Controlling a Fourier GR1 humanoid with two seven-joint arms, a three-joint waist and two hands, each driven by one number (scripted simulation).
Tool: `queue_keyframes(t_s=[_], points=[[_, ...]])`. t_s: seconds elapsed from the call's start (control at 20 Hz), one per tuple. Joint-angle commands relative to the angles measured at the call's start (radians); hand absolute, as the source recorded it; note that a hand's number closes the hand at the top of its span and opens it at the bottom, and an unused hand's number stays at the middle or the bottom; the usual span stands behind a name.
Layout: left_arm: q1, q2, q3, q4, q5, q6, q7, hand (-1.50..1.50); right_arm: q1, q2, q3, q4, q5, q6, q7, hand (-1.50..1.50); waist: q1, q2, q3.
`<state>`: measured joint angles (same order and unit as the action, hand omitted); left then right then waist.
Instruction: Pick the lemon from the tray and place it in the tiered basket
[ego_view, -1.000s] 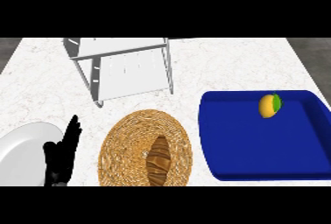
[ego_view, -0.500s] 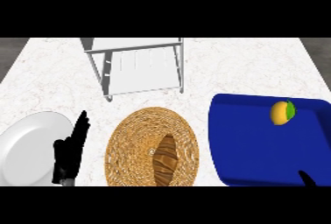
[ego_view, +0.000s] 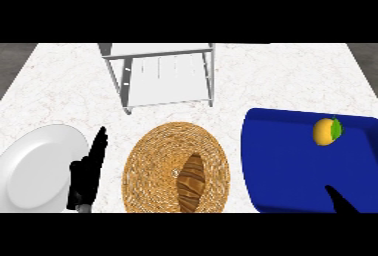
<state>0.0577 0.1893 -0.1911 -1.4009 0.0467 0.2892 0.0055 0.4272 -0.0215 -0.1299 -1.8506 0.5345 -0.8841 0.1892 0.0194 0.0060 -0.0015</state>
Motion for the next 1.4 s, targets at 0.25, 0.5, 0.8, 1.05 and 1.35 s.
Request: queue_keyframes(t_s=[0.25, 0.5, 0.8, 1.05, 1.35], points=[[0.033, -0.019, -0.008, 0.003, -0.007, -0.015, 0.012, 0.00, -0.245, 0.021, -0.008, 0.035, 0.517, 0.184, 0.521, -1.50, -0.008, -0.003, -0.001], [-0.002, -0.040, 0.012, 0.045, -0.025, 0.013, 0.009, 0.00, -0.345, 0.019, -0.040, 0.047, 0.626, 0.391, 0.691, -1.50, -0.016, -0.005, 0.000], [0.009, -0.046, 0.030, 0.029, -0.036, -0.022, 0.014, 0.00, -0.464, 0.002, -0.033, 0.208, 0.552, 0.332, 0.650, -1.50, -0.018, -0.006, 0.002], [0.022, -0.031, 0.057, 0.006, -0.035, -0.052, 0.018, 0.00, -0.550, -0.042, -0.061, 0.192, 0.569, 0.462, 0.744, -1.50, -0.017, -0.006, 0.001], [0.006, -0.048, 0.064, 0.039, -0.065, -0.030, -0.002, 0.00, -0.575, 0.008, -0.015, 0.210, 0.615, 0.573, 0.860, -1.50, -0.018, -0.006, 0.001]])
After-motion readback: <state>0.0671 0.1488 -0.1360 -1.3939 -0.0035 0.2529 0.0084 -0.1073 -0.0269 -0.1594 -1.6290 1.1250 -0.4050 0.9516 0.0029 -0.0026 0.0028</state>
